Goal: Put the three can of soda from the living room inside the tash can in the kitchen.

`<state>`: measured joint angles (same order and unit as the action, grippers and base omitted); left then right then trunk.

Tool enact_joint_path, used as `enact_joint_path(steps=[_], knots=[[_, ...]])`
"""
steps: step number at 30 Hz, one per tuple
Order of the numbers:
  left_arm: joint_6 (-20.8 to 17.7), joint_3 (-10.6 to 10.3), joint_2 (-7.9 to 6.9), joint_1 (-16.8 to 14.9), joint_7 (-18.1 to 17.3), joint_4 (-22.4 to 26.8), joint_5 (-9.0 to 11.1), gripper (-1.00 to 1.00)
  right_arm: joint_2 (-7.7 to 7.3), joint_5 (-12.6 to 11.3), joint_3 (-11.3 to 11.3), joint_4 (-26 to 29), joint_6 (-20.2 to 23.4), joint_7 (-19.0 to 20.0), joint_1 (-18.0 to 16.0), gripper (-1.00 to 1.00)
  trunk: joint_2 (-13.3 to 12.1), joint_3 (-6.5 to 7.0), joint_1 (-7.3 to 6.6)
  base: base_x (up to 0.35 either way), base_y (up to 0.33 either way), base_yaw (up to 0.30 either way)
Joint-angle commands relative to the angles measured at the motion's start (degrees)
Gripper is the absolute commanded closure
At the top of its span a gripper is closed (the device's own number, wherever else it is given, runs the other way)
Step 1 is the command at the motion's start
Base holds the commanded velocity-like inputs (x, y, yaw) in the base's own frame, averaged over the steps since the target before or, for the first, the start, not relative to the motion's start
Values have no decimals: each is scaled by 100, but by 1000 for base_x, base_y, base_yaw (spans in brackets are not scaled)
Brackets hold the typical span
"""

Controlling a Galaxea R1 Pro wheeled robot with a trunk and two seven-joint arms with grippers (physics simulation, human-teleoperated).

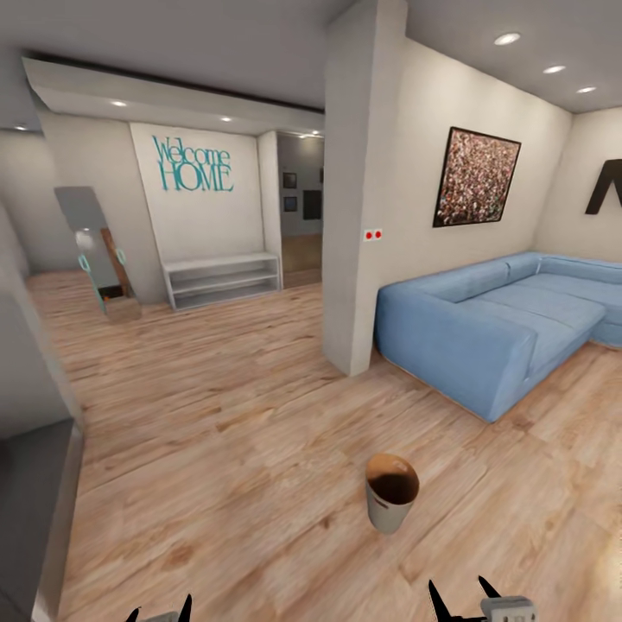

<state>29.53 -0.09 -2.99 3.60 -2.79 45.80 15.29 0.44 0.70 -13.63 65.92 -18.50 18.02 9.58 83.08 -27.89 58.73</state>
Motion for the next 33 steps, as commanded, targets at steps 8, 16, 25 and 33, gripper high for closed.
enact_joint_path(steps=[8,16,25,33], knots=[[6,14,-3,0,6,0,0,-100,-1,0,1,0,-4,0,0,-100,0,-1,0,148,-164,0],[1,2,-7,0,-1,-1,0,-100,0,0,1,0,-1,0,0,-100,0,-2,0,185,-19,0],[5,0,-8,0,-10,-1,0,-100,0,0,1,0,-4,0,0,-100,0,-2,0,212,-1,0],[4,0,-8,0,-17,-1,0,-100,-2,0,1,-6,-4,0,0,-100,0,-2,0,166,0,0]])
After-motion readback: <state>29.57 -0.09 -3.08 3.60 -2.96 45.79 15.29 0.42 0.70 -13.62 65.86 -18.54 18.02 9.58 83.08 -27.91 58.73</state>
